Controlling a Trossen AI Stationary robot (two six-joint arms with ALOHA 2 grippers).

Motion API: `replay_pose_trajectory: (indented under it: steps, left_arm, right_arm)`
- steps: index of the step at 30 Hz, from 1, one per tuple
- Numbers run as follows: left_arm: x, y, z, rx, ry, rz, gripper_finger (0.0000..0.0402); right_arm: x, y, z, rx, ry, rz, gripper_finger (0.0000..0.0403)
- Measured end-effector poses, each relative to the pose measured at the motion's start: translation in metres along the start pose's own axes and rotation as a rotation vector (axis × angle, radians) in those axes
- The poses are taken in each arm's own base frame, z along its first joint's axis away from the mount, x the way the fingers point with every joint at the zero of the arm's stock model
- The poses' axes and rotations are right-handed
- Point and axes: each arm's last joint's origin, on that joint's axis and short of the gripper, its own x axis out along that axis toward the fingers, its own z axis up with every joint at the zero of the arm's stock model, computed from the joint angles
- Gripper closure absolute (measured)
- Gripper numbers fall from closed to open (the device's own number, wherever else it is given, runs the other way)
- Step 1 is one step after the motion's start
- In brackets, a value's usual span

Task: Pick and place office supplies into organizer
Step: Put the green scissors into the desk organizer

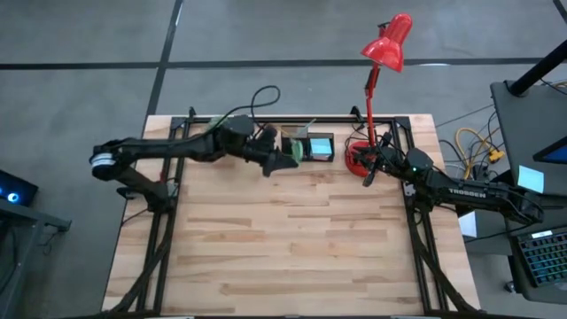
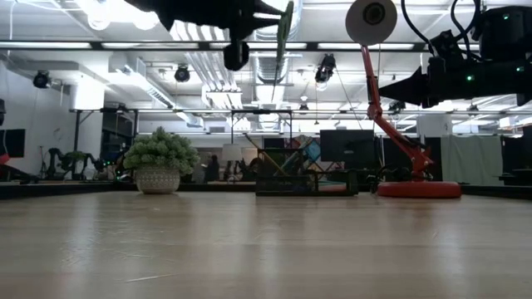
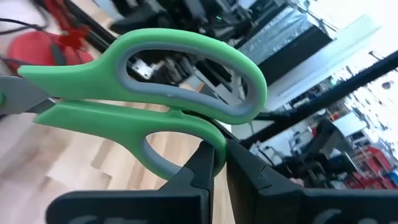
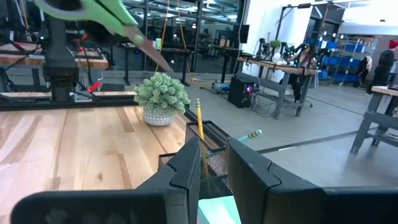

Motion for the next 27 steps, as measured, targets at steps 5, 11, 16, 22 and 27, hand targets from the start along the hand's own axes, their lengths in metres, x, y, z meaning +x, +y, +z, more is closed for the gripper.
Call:
replay_pose_trajectory:
  steps: [5, 11, 16, 22, 27]
  left_arm:
    - [-0.001, 0.023, 0.01, -0.05, -0.019, 0.045, 0.0397]
    - [0.009, 0.046, 0.016, -0.101, -0.032, 0.025, 0.0397]
    - [0.022, 0.058, 0.02, -0.103, -0.08, -0.053, 0.0397]
    - [0.035, 0.08, 0.016, -0.141, -0.079, -0.049, 0.0397]
    - [0.036, 0.092, 0.018, -0.173, -0.1, -0.034, 0.0397]
  right_arm:
    - [0.0, 0.0, 0.0, 0.0, 0.0, 0.0, 0.0335]
    - [0.0, 0.0, 0.0, 0.0, 0.0, 0.0, 0.0335]
    - [0.0, 0.0, 0.0, 0.0, -0.002, -0.001, 0.0335]
    - [0.0, 0.0, 0.0, 0.0, -0.002, 0.0, 0.0335]
    - [0.0, 0.0, 0.0, 0.0, -0.002, -0.001, 0.0335]
